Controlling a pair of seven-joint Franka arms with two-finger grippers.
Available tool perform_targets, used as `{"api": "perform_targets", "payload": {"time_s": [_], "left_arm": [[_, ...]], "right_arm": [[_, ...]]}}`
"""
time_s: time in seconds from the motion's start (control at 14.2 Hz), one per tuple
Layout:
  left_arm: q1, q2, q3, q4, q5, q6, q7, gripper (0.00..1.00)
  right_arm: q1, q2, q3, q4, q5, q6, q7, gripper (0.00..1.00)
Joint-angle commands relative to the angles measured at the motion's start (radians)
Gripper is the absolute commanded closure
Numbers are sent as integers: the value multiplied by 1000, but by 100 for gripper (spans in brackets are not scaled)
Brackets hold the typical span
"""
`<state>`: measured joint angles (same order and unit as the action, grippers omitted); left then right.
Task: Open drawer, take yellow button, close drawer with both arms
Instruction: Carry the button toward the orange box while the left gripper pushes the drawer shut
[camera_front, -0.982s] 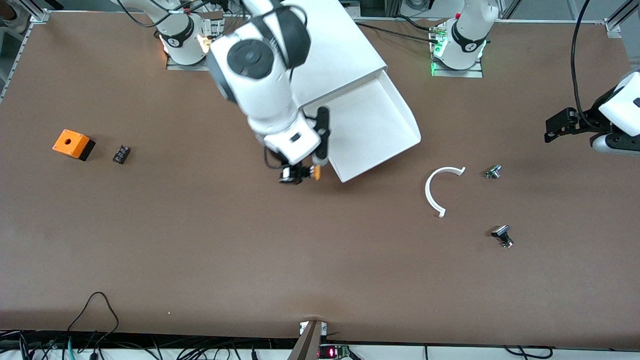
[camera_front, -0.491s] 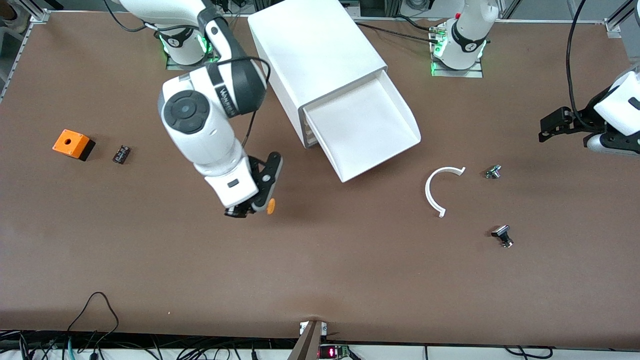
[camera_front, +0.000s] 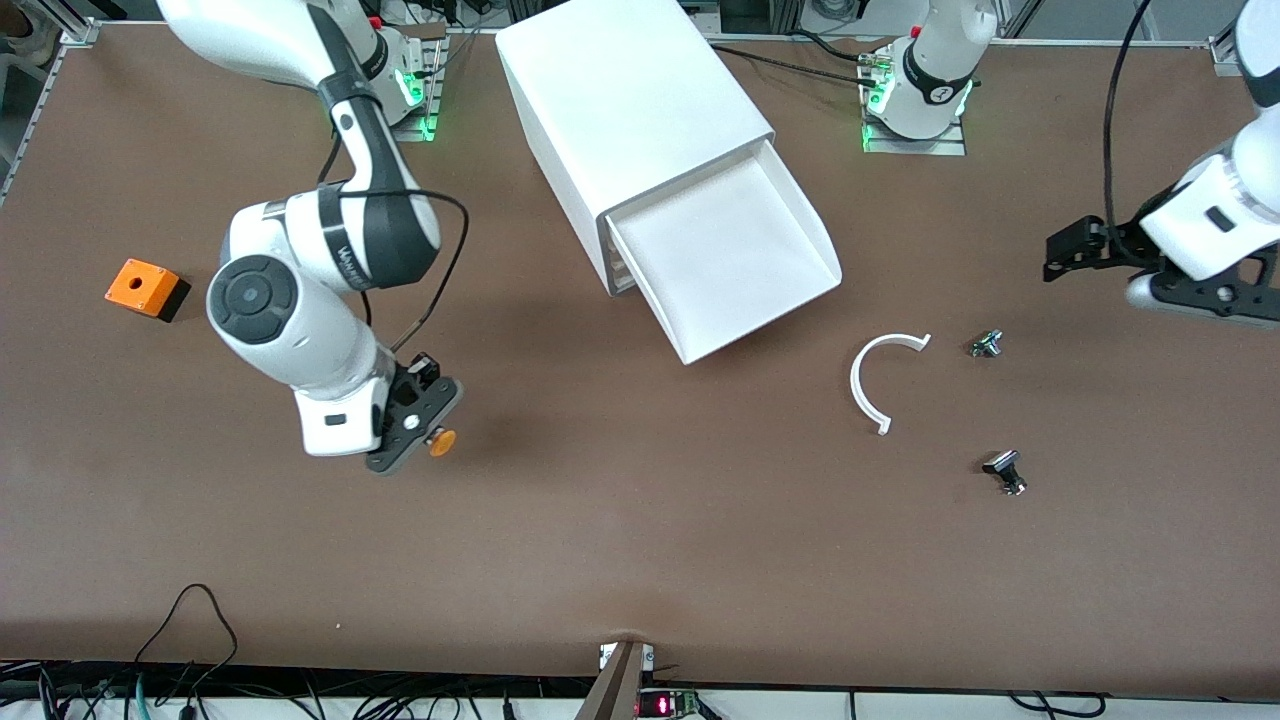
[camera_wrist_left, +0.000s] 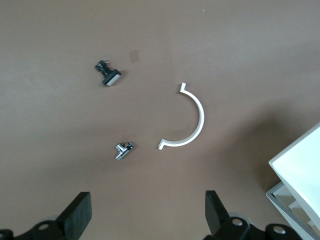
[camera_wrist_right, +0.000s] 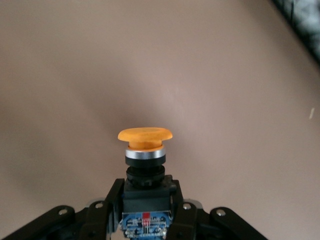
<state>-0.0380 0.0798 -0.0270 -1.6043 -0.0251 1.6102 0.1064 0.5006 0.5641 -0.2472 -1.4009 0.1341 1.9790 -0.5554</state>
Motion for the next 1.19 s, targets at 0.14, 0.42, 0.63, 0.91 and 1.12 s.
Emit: {"api": "perform_targets", "payload": {"time_s": [0.14, 0.42, 0.63, 0.91, 1.12], "left_arm": [[-2, 67, -17, -3, 19, 33, 4, 0], [-5, 86, -22, -11, -59, 74, -71, 0], [-20, 110, -77, -72, -72, 172, -314, 0], [-40, 121, -128, -189, -87, 348, -528, 0], [-101, 165, -139, -223, -101, 459, -696, 0]], "right_arm": [[-103, -107, 17, -284, 6, 79, 170, 64], [-171, -167, 17, -542, -2, 262, 147, 61], [-217, -191, 17, -679, -2, 334, 120, 60], [-275, -179, 19, -840, 2, 630, -57, 45], [-275, -193, 19, -834, 6, 610, -48, 0]]}}
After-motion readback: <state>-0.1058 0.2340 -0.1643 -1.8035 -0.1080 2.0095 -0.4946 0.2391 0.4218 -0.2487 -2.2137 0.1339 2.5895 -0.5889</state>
